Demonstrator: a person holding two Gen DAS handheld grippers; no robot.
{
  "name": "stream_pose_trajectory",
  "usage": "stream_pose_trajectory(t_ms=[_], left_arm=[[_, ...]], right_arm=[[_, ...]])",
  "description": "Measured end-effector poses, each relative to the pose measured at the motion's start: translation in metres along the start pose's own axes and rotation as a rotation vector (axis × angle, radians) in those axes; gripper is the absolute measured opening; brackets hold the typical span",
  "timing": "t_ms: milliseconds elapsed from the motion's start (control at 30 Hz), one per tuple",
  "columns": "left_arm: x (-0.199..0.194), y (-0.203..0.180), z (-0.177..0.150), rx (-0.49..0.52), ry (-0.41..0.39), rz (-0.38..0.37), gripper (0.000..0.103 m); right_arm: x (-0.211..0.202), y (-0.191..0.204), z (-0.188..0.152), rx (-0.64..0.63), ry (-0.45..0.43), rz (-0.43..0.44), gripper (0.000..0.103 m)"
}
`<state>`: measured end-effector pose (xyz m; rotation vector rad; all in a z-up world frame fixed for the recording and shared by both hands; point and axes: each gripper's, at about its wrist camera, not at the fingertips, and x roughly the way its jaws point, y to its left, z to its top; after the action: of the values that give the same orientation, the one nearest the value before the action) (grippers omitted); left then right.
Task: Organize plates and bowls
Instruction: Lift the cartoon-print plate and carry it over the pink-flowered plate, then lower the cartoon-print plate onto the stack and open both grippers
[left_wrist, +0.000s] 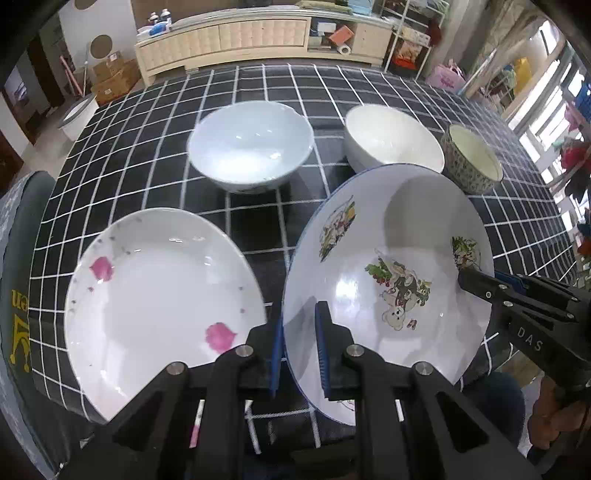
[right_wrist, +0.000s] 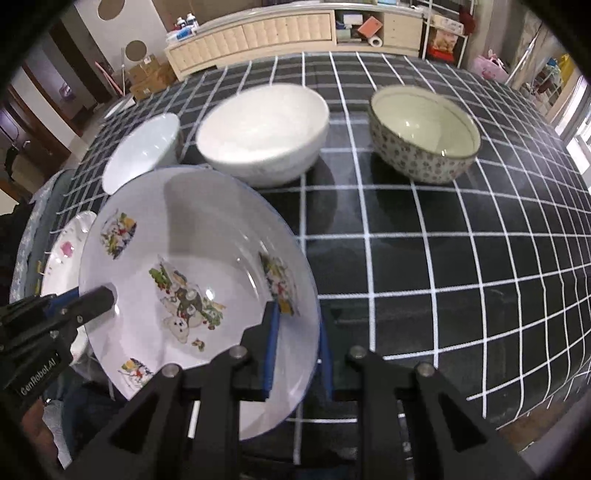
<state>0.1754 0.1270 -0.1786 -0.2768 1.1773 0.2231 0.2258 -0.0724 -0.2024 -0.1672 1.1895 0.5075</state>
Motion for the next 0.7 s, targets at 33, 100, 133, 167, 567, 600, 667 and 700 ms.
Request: stream_pose_trajectory(t_ms=[33, 100, 133, 167, 567, 600, 667, 700], left_arm=[[-0.005, 0.005, -0.001, -0.006, -0.007, 0.0, 0.014], [-0.014, 0.013, -0.003, -0.015, -0.017, 0.012, 0.014], [-0.016, 0.019, -0.004, -0.024, -0.016, 0.014, 0.014], [-0.018, 0.023, -0.005, -0.026, -0.017, 0.02, 0.014], [-0.038, 0.092, -0.032, -0.101, -0.025, 0.128, 0.014], [-0.039, 0.097, -0.034, -0.112, -0.024, 0.13, 0.014], [-0.039, 0.108, -0.038, -0.127, -0.021, 0.134, 0.014], [-0.039, 0.112, -0.039, -0.133, -0.02, 0.136, 0.014]], right_arm=[[-0.003, 0.004, 0.001, 0.0, -0.005, 0.003, 0.025], [-0.007, 0.011, 0.003, -0.003, -0.009, 0.015, 0.025], [-0.01, 0.015, 0.003, -0.007, -0.014, 0.023, 0.025], [-0.011, 0.019, 0.004, -0.014, -0.017, 0.027, 0.025], [0.003, 0.1, 0.008, -0.115, -0.002, 0.08, 0.025], [0.005, 0.104, 0.008, -0.118, 0.004, 0.084, 0.025], [0.011, 0.114, 0.008, -0.13, 0.015, 0.09, 0.025], [0.014, 0.119, 0.008, -0.138, 0.022, 0.092, 0.025]])
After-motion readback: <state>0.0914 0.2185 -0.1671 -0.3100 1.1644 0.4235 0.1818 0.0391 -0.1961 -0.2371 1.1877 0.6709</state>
